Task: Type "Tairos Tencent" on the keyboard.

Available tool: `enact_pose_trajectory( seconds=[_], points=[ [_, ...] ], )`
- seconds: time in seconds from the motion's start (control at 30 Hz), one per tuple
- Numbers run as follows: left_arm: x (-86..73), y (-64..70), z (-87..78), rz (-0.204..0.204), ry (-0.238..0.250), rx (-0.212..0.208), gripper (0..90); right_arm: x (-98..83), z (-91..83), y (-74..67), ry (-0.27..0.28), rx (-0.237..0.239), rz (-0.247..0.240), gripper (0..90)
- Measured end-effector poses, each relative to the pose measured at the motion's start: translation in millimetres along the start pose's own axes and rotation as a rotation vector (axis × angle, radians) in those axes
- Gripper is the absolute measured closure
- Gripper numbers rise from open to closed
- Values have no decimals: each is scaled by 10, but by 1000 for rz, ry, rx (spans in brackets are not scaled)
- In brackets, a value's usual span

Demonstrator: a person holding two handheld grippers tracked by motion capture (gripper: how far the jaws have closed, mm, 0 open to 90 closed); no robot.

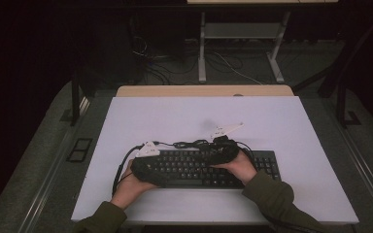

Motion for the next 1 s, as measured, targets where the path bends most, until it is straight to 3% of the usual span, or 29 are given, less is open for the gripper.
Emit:
enact_pose_trajectory(
  seconds=[0.2, 0.53, 1.0],
  points=[
    [-4, 10, -2, 17, -2, 0, 0, -28, 29, -16, -23, 13, 1, 627],
    [-21, 29, 7, 14, -12, -7, 0, -85, 61, -58, -67, 39, -23, 891],
    [-33, 15, 2, 21, -14, -6, 0, -172, 110, -69, -132, 43, -33, 894]
  ],
)
Point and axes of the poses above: each handheld gripper's, and its own axes: z roughly forward along the jaws, x roughly out of its top, y roughly to its right, the point moved 10 cm from there along z, roughly forward along the jaws, and after that the axes turned 11 degrees about x, right-handed, at the moved point
